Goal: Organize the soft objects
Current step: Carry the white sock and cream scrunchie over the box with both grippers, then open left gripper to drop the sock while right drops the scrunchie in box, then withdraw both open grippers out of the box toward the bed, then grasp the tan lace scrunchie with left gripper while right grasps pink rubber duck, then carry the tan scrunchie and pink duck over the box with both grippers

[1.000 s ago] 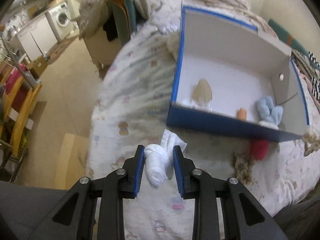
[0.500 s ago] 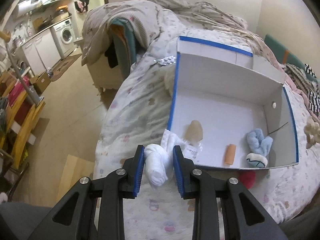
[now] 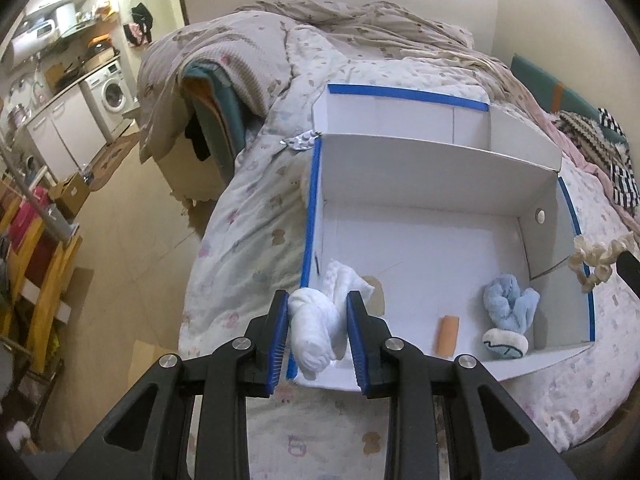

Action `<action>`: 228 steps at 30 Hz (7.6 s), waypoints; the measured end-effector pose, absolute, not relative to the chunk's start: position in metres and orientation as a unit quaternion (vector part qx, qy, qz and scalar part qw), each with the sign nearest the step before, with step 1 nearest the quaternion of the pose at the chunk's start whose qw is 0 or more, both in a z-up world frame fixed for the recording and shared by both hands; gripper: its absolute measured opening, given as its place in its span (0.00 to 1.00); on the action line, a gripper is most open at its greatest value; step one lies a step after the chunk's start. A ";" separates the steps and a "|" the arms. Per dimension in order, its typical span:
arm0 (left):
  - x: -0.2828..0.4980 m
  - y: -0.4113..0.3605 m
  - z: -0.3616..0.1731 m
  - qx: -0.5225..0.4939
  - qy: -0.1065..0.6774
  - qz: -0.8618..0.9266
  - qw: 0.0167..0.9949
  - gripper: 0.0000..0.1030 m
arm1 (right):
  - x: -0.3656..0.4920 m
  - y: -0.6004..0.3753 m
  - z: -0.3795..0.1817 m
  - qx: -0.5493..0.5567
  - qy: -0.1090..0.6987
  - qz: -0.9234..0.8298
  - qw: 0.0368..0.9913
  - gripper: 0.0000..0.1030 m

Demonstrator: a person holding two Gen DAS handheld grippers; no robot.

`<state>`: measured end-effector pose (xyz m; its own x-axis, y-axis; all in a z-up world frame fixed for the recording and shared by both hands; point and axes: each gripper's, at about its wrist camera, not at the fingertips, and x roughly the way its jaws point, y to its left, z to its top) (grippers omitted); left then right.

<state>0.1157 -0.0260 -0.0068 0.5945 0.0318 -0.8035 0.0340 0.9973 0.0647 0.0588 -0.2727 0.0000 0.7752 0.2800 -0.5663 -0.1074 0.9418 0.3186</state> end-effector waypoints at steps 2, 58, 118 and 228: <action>0.122 -0.030 -0.007 0.039 0.451 -0.004 0.892 0.25 | 0.065 -0.276 -0.001 0.137 0.322 0.101 0.932 0.13; 0.161 -0.074 -0.067 0.061 0.474 -0.049 0.877 0.65 | 0.123 -0.283 -0.065 0.170 0.428 0.033 0.887 0.86; 0.075 0.011 -0.045 0.024 0.465 0.020 0.885 0.66 | 0.035 -0.311 -0.054 0.187 0.419 -0.021 0.888 0.95; 0.034 0.003 -0.026 0.038 0.437 -0.012 0.899 0.07 | 0.013 -0.242 -0.083 0.162 0.531 0.102 0.826 0.46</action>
<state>0.0336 0.0027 -0.0255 0.6177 0.0112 -0.7864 0.0556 0.9968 0.0579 0.0128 -0.2420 -0.0830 0.4160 0.3391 -0.8438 0.0038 0.9272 0.3746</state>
